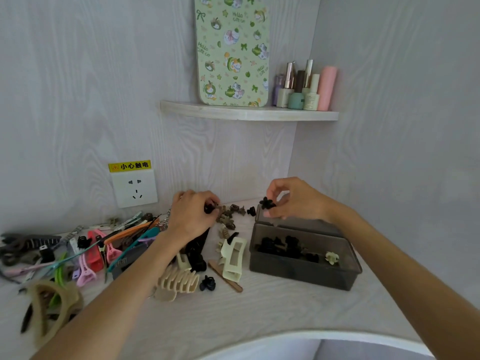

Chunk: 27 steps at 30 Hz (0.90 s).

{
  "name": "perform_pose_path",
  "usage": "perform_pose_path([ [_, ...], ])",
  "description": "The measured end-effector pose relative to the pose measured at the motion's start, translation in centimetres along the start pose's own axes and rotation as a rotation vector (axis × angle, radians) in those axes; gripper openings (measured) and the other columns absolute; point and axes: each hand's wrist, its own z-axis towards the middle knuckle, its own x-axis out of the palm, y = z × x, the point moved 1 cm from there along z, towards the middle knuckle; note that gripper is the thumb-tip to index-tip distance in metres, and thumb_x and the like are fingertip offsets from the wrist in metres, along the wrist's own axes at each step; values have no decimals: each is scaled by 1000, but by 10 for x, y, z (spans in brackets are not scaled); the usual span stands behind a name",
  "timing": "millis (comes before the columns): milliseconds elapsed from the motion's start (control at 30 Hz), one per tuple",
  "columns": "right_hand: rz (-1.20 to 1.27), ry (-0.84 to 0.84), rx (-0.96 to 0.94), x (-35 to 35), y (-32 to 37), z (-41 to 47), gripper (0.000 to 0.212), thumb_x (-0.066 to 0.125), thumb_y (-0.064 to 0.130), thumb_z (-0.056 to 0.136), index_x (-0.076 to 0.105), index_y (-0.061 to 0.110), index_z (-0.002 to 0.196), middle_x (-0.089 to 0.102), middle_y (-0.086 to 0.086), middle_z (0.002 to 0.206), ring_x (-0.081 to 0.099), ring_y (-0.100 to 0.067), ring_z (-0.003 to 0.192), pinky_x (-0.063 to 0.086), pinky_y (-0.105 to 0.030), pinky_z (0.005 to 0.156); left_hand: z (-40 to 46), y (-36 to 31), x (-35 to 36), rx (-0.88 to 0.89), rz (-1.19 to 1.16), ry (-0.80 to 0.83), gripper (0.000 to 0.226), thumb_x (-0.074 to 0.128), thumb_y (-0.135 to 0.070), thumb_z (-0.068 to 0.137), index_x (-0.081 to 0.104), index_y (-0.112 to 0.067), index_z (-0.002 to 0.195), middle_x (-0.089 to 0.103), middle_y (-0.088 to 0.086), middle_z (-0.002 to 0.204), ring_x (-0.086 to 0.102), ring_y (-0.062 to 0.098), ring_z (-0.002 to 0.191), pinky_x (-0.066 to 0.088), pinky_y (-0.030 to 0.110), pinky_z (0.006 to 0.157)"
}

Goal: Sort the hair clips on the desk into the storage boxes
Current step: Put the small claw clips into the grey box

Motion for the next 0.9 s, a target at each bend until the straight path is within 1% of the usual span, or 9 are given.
perform_pose_path([
  [167, -144, 97, 107, 1, -17, -25, 21, 75, 5, 75, 58, 12, 85, 57, 0, 81, 57, -7, 55, 51, -16, 53, 3, -4, -15, -7, 34, -26, 20, 62, -30, 83, 66, -30, 102, 69, -14, 93, 55, 17, 102, 26, 34, 102],
  [267, -143, 61, 112, 0, -22, -30, 21, 75, 4, 74, 59, 14, 85, 58, -2, 84, 58, -5, 55, 53, -18, 54, 1, -24, -26, 64, -84, -67, 22, 64, -33, 85, 64, -29, 106, 66, -17, 93, 50, 10, 93, 34, 31, 90],
  [333, -120, 38, 109, -2, -22, -32, 21, 76, 8, 74, 61, 14, 87, 60, -5, 88, 59, -7, 58, 53, -19, 55, -6, -49, -30, 131, -288, 102, 26, 66, -32, 84, 61, -30, 110, 64, -21, 94, 53, 5, 90, 40, 27, 83],
  [400, -122, 46, 115, -2, -21, -32, 24, 77, 14, 74, 65, 13, 94, 64, -6, 90, 63, -12, 66, 54, -19, 57, -15, -73, -29, 173, -435, 329, 33, 70, -32, 81, 58, -32, 112, 65, -21, 92, 58, 3, 90, 45, 27, 83],
  [533, -161, 68, 137, -3, -23, -34, 21, 70, 18, 81, 66, 18, 102, 68, -1, 90, 66, -18, 78, 55, -20, 63, -21, -79, -16, 192, -319, 564, 47, 70, -36, 80, 53, -30, 124, 67, -15, 106, 61, 4, 96, 46, 27, 89],
  [633, -199, 29, 119, -9, -27, -34, 15, 62, 11, 87, 68, 19, 97, 67, 3, 90, 64, -13, 80, 53, -20, 70, -16, -54, -10, 101, -307, 495, 30, 62, -29, 88, 60, -25, 118, 66, -8, 112, 60, 5, 98, 48, 29, 93],
  [733, -291, -22, 76, -9, -24, -19, 19, 57, 9, 89, 68, 17, 102, 68, -1, 101, 62, -15, 95, 46, -21, 86, -7, -27, -2, 34, -247, 390, 18, 59, -17, 90, 67, -21, 106, 67, -4, 111, 58, 6, 93, 46, 23, 87],
  [800, -337, -27, 52, 0, -20, 2, 24, 53, 8, 91, 67, 17, 108, 67, -3, 109, 60, -15, 101, 43, -22, 90, 0, -14, 7, 27, -173, 482, 23, 63, -18, 87, 66, -23, 109, 64, -5, 116, 59, 10, 103, 46, 28, 91],
  [900, -426, 37, 43, 20, -17, 42, 28, 47, 12, 94, 61, 19, 116, 62, -4, 120, 56, -18, 110, 43, -30, 98, 8, -4, 24, 37, -37, 595, 32, 69, -33, 81, 64, -30, 112, 61, -6, 119, 54, 16, 115, 46, 38, 97],
])
